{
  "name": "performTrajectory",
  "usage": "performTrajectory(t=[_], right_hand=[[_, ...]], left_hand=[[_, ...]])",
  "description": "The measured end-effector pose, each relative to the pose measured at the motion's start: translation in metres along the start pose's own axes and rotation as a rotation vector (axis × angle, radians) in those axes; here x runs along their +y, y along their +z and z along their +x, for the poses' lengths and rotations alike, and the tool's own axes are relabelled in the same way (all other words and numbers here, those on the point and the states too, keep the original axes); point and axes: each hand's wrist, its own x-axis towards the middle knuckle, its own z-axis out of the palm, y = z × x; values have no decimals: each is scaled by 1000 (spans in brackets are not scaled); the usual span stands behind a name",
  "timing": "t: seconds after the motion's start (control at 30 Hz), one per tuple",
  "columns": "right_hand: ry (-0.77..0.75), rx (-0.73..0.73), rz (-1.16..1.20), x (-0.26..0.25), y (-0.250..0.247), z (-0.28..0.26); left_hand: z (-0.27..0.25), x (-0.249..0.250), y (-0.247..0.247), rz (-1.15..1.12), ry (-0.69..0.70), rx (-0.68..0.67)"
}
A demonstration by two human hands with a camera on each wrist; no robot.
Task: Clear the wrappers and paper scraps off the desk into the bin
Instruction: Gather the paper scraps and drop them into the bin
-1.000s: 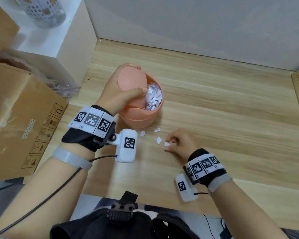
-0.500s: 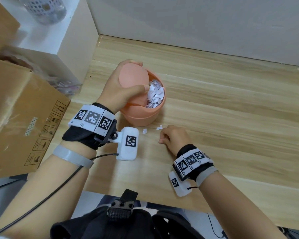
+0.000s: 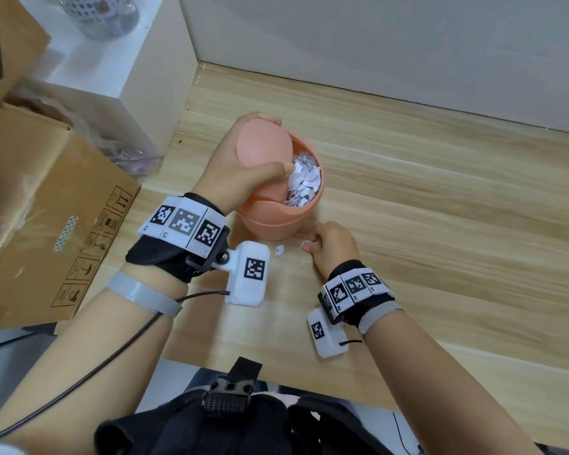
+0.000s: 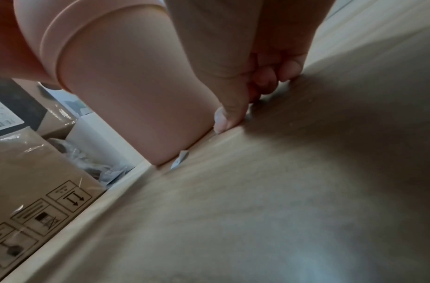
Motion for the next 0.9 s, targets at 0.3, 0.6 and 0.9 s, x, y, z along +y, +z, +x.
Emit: performTrajectory(t=[0.3, 0.6, 0.9], right_hand=[[-155, -55, 52, -14, 1, -7], [-277, -26, 188, -15, 26, -14], [-372, -57, 89, -20, 27, -7]], left_hand=[[1, -1, 0, -15, 0, 12], [3, -4, -4, -32, 11, 36], [2, -5, -5, -19, 7, 28]])
